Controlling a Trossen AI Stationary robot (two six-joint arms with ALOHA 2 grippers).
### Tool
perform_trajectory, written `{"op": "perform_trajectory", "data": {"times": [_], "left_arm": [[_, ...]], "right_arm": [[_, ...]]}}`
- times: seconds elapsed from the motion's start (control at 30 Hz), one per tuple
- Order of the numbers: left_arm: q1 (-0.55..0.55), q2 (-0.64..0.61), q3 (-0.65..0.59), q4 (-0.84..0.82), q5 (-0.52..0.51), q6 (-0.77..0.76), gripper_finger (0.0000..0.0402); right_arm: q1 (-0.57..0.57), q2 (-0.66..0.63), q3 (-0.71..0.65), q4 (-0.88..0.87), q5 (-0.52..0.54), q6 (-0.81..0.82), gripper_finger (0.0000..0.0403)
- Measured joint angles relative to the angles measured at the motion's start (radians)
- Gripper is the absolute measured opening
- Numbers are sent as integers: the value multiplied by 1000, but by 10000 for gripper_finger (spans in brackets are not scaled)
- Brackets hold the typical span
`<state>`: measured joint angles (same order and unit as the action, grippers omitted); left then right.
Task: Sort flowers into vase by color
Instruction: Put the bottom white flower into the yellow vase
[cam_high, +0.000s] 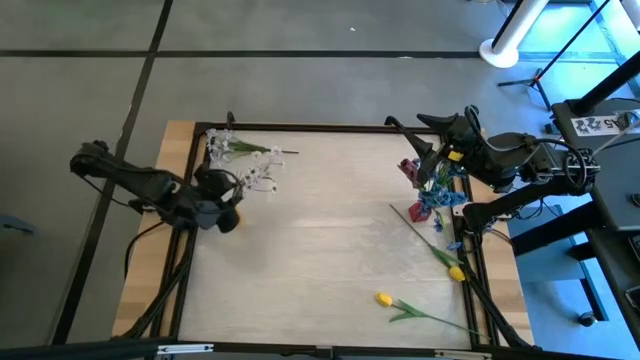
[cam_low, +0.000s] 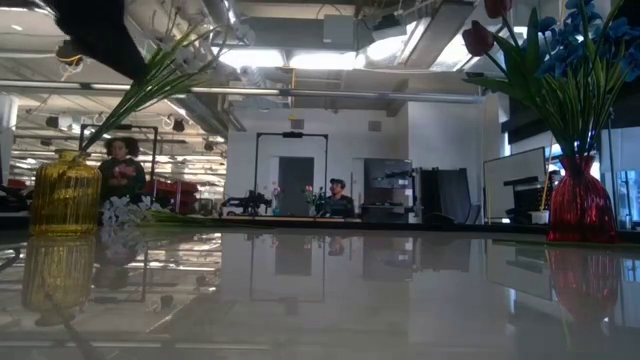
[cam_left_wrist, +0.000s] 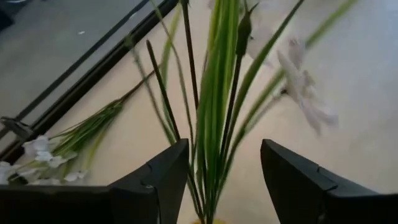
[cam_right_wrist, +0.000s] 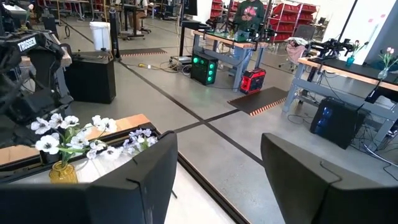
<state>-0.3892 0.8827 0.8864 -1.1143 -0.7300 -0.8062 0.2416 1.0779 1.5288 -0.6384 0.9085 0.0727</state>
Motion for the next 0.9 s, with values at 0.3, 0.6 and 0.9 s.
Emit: {"op": "perform_trajectory", "data": {"times": [0.3,0.6,0.9], "left_arm": [[164,73,-1,34,-63,-16,134],[112,-40,-1,31,-148,-91,11],[-102,-189,-6,26,-365,-131,4]], "right_arm": [[0,0,0,0,0,0,232],[0,0,0,0,0,0,232],[0,0,0,-50,0,0,232]]}}
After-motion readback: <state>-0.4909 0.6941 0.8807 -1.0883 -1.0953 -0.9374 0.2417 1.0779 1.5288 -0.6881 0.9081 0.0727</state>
